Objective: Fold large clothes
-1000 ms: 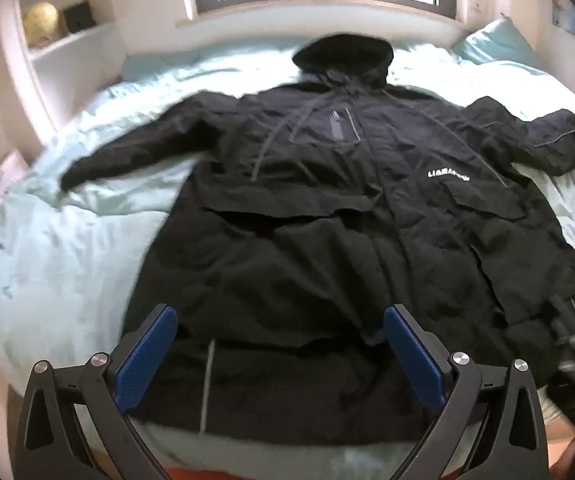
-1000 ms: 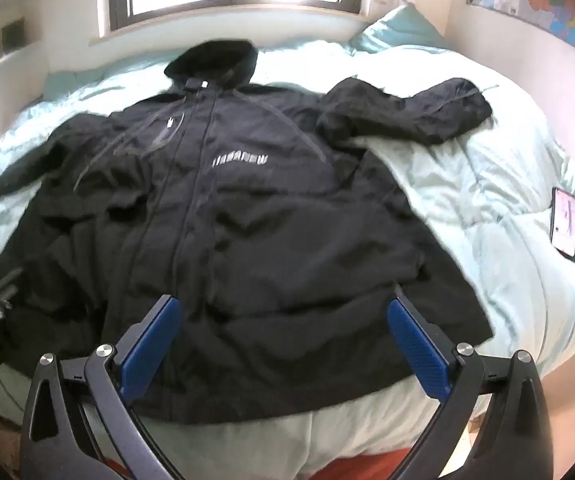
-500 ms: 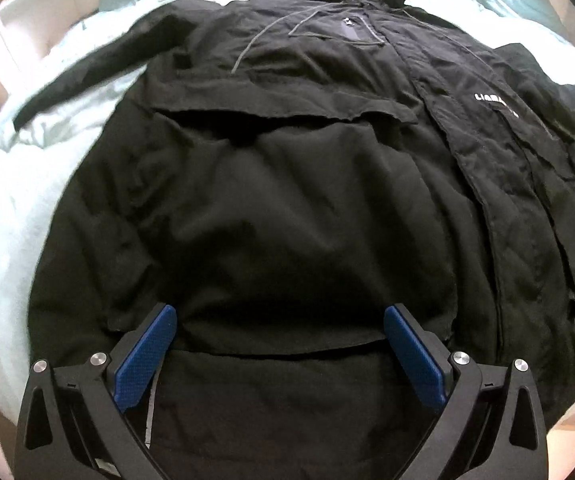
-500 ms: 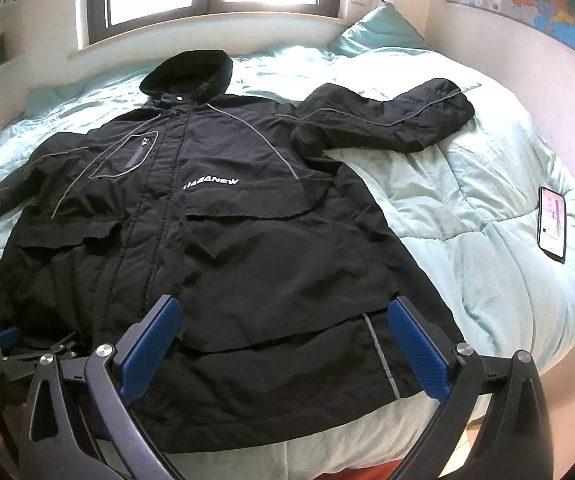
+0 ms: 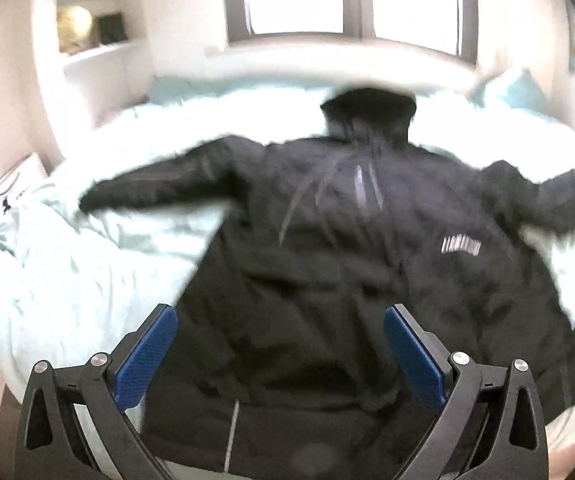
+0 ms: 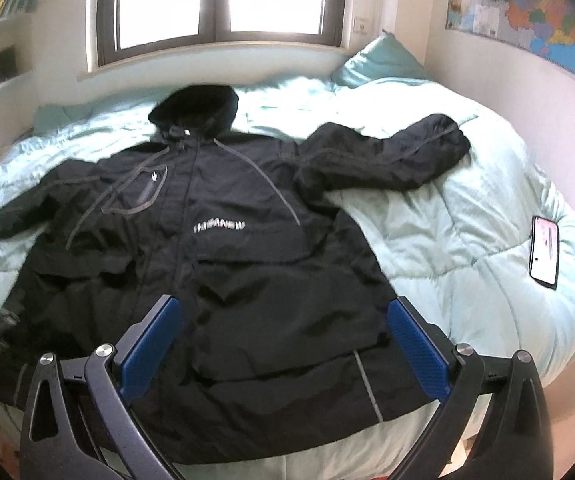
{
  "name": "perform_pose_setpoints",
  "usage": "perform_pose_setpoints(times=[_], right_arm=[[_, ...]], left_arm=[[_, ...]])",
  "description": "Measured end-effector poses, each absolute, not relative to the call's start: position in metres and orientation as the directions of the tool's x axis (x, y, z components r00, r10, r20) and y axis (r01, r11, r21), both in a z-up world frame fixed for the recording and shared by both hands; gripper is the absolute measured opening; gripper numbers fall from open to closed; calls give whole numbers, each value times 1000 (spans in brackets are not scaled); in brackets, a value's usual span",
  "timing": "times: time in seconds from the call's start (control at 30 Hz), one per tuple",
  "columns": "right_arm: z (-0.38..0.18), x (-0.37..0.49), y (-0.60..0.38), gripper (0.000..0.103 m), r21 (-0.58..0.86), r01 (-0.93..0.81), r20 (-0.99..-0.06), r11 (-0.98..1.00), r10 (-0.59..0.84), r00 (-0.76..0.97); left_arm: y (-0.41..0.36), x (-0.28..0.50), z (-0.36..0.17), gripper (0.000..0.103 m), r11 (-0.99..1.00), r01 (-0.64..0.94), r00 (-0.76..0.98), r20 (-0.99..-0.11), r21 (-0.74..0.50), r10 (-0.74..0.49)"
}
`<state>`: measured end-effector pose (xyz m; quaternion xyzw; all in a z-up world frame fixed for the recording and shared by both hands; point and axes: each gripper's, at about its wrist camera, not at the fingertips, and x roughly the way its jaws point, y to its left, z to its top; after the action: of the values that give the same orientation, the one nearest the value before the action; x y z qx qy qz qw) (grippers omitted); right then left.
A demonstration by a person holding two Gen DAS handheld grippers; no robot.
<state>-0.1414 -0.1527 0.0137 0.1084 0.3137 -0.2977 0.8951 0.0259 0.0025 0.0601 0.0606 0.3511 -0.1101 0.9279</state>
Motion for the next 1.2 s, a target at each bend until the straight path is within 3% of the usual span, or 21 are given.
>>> perform_pose_setpoints(times=[0.1,0.73,1.2], right_arm=[[24,-145,-154,103,26,605,-609,796,-467,641],[48,-121,-176,103,19,584,-566,811,-473,675],[63,-150,-143,103,-48,591,-524,805,-524,672]], left_arm=[[13,22,79,103,971,238,770,-615,27,-172],[-28,28,83,103,932,354,768,-593,78,-242],[3,-22,104,103,929,365,792,-543,56,-279]])
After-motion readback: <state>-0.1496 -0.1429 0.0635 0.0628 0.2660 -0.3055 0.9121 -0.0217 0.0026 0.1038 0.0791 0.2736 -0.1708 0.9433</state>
